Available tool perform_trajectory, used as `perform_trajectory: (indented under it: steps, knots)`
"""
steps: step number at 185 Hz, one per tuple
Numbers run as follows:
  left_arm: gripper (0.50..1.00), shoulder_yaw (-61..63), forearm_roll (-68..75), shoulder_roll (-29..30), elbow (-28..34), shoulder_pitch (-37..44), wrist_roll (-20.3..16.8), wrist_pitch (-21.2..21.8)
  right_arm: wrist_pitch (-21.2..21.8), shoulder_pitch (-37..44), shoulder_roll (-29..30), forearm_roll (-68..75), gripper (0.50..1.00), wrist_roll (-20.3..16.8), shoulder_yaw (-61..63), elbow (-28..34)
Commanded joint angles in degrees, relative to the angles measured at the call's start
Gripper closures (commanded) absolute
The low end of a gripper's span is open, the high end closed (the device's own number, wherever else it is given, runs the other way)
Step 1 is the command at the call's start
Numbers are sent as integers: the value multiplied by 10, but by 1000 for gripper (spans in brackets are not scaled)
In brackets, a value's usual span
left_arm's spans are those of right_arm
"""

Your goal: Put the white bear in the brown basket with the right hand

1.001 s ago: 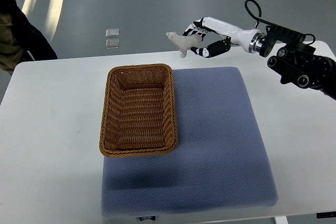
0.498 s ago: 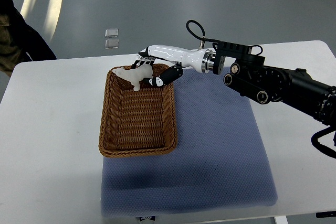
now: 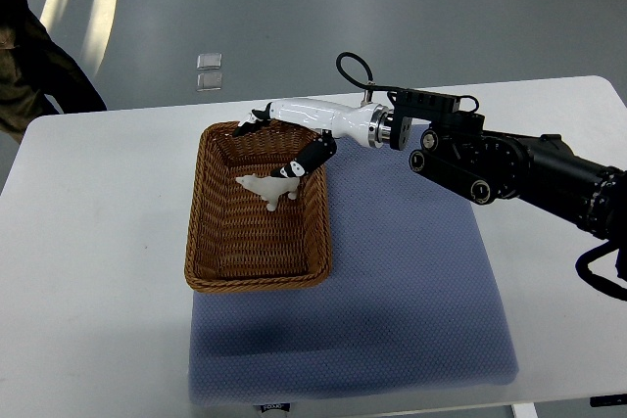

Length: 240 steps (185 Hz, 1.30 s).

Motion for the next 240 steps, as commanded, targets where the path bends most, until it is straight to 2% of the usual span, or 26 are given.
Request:
perform_trajectory:
  steps: [1, 48, 113, 151, 211, 215, 224, 240]
  knots:
    - [500, 0, 0, 0, 0, -1, 0, 0, 0, -1, -1, 2, 677, 0, 3, 0]
    - [500, 0, 0, 0, 0, -1, 0, 0, -3, -6, -8, 21, 675, -1, 24, -1]
    - [500, 0, 0, 0, 0, -2, 0, 0, -2, -61, -27, 97, 673, -7, 168, -3]
    - [500, 0, 0, 0, 0, -2, 0, 0, -3, -84, -51, 210, 673, -26, 212, -4]
    - [500, -1, 0, 0, 0, -1, 0, 0, -3, -101, -81, 419, 671, -36, 219, -33]
    - [500, -1, 0, 0, 0, -1, 0, 0, -3, -102, -81, 431, 666, -39, 219, -36]
    - [500, -1, 0, 0, 0, -1, 0, 0, -3, -104, -83, 462, 622, -41, 219, -41]
    - [500, -1, 0, 0, 0, -1, 0, 0, -1, -111, -87, 507, 609, -43, 219, -48]
